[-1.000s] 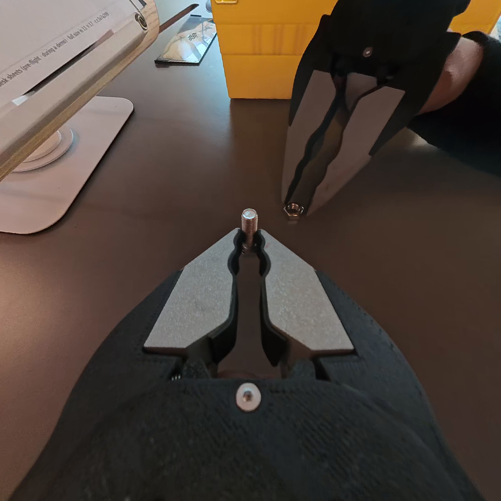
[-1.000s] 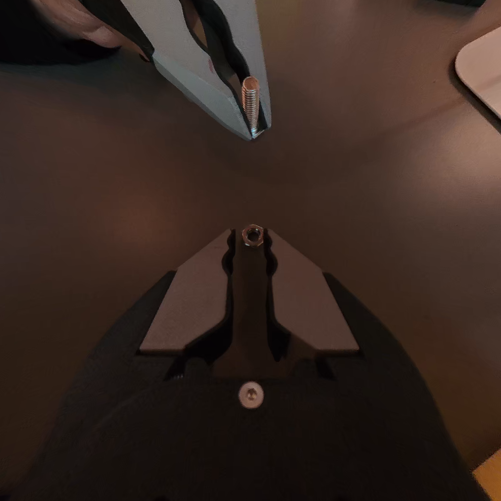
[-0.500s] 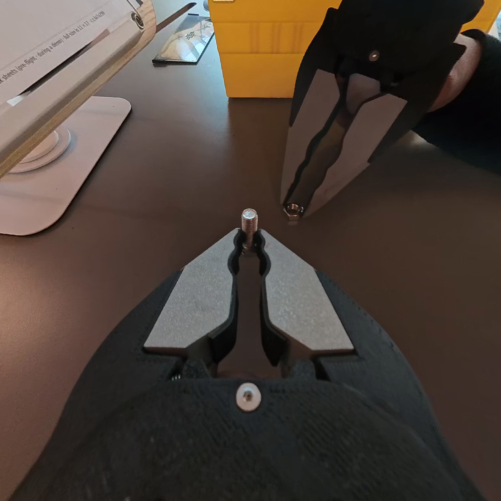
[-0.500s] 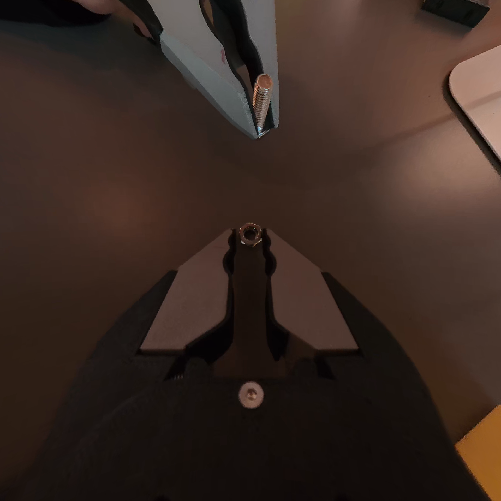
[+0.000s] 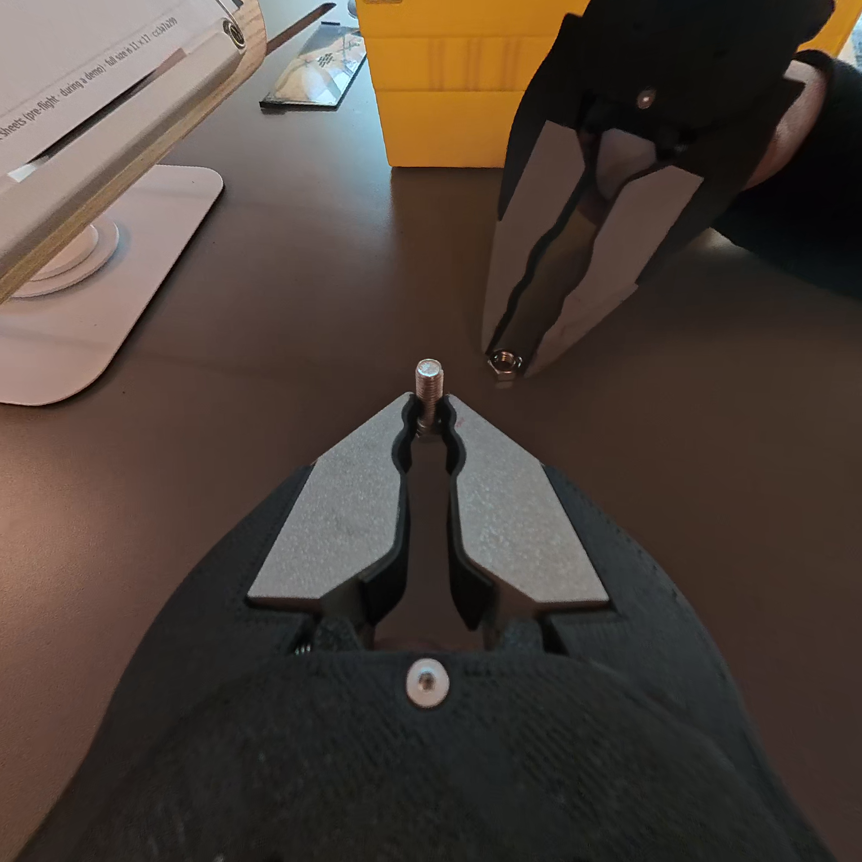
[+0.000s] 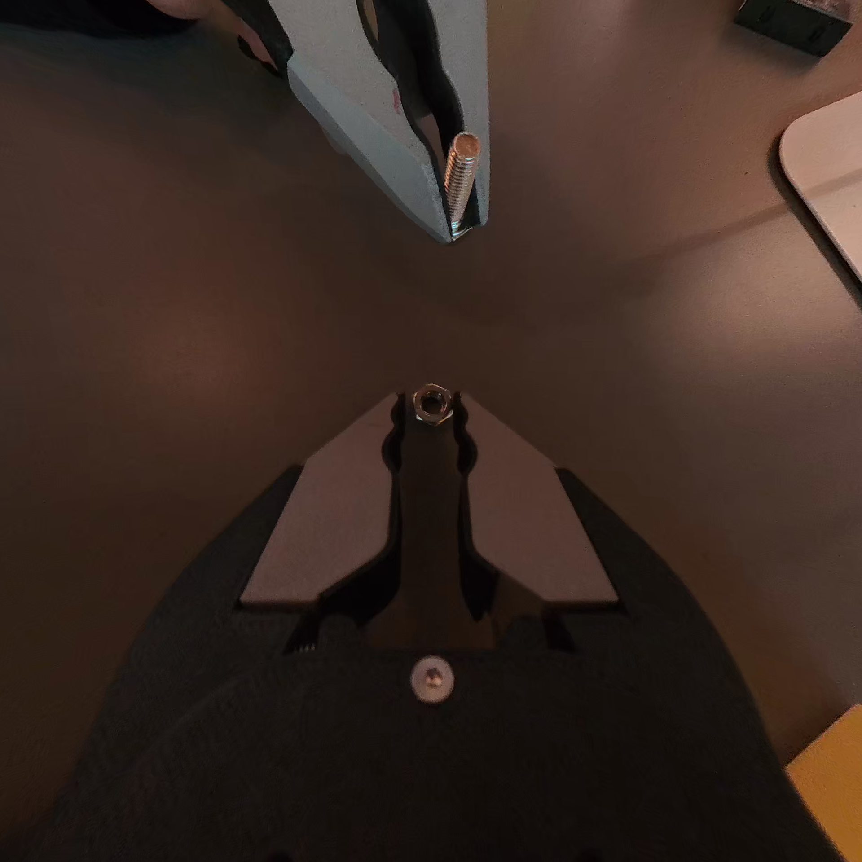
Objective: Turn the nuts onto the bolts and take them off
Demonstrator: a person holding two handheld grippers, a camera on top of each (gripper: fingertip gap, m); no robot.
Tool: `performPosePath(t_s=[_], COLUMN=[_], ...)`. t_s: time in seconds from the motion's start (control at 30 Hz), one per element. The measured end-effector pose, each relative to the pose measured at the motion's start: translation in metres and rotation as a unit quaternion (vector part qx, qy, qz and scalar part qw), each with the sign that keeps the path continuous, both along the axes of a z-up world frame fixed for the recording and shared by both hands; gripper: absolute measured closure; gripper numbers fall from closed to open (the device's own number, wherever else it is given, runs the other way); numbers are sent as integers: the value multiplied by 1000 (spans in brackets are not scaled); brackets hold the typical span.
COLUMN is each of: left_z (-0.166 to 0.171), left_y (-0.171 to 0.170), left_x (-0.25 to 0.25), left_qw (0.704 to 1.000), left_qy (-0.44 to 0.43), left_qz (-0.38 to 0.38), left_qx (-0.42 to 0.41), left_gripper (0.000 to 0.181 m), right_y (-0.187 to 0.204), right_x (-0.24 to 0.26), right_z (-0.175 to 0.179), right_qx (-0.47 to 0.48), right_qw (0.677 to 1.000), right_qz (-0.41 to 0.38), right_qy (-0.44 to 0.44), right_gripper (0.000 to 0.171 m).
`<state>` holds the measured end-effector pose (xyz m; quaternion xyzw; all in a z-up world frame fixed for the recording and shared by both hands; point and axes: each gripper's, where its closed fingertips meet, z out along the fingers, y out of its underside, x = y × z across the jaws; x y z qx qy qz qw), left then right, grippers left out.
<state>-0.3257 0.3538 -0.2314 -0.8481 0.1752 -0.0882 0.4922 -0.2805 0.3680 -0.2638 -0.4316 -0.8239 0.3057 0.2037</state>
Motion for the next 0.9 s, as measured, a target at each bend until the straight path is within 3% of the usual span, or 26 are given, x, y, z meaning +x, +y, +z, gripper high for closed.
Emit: performPosePath(t_s=[0.03, 0.7, 0.9], left_z=[0, 0, 1], left_y=[0, 0, 0], left_x=[0, 1, 3], left_qw=[1000, 1000, 1000], left_qy=[0, 1, 5], left_qz=[0, -2, -9], left_qx=[0, 1, 7], left_gripper=[174, 173, 173], right_y=[0, -2, -4], right_x=[0, 0, -5], right_z=[0, 0, 17], right_qx=[1, 1, -26], right_qw=[1000, 1000, 999], right_qz=[1, 1, -7], right_qy=[-1, -2, 28], right_gripper=[154, 158, 158])
